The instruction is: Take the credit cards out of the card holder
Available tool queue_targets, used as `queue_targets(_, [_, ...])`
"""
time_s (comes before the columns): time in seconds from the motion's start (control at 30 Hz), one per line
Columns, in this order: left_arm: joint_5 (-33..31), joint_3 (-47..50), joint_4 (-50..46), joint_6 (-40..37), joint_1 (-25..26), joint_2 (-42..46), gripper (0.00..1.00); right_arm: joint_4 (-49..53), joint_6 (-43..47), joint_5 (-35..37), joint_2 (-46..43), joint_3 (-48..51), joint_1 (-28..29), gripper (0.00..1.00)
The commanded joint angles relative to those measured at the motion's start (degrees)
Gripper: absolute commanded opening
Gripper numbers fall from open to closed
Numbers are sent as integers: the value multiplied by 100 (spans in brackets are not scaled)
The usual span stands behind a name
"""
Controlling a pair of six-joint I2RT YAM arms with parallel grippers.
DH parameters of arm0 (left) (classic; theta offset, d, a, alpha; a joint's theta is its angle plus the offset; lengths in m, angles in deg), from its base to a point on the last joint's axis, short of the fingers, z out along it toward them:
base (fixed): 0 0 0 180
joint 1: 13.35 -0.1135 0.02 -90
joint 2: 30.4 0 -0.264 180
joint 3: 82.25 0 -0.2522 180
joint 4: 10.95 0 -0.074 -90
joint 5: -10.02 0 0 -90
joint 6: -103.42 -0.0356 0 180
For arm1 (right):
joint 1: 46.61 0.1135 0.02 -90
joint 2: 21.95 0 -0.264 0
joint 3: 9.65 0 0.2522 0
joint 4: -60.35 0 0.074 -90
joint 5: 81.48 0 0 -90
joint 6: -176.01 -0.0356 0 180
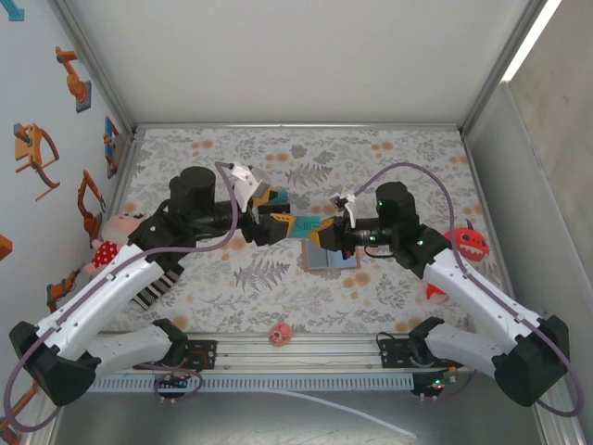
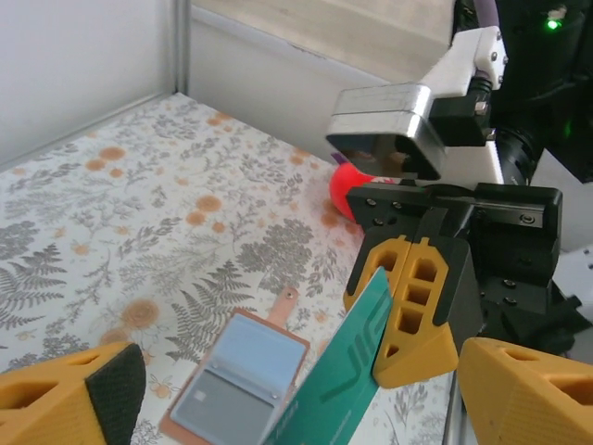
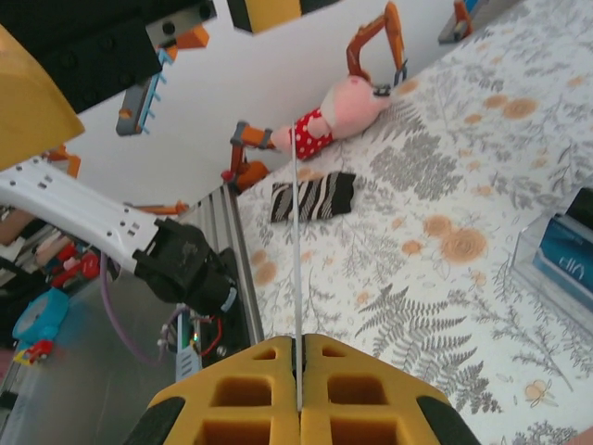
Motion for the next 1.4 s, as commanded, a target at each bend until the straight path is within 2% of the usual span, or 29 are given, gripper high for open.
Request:
queue_targets(0.0, [474, -265, -626, -571, 48, -189, 84, 632, 604, -136, 120, -297, 185, 0])
queue_targets(0.13, [562, -548, -1125, -842, 46, -529, 67, 860, 817, -155, 245, -406, 323, 0])
queue_targets(0.33, [1077, -672, -1458, -1242, 43, -787, 58, 967, 935, -133, 291, -442, 356, 0])
queue_targets(0.5, [1117, -642, -1767, -1547, 45, -880, 48, 1003, 981, -98, 282, -438, 353, 0])
queue_targets(0.57, [1117, -619, -1763, -1552, 46, -924, 47, 1003, 984, -107, 286, -442, 358, 0])
queue_targets(0.73, [1285, -628, -1743, -1570, 47, -1074, 34, 970, 974, -155, 334, -450, 359, 0])
queue_targets(0.9, [1518, -628, -1723, -1618, 49, -1172, 27, 917, 963, -170, 354, -422, 360, 0])
queue_targets(1.03, [1534, -610, -1753, -1674, 45, -1248, 15, 889, 947, -144, 353, -415, 355, 0])
queue_targets(1.13, [1530, -623, -1844, -1775, 43, -1353, 0, 897, 951, -85, 337, -401, 360, 0])
queue_targets(1.27, [1531, -611, -1923, -2082, 41, -1490, 0, 912, 937, 167, 250, -368, 360, 0])
queue_targets(1.37, [1160, -642, -1827, -1807, 35, -1550, 0, 906, 899, 427, 139, -320, 360, 1])
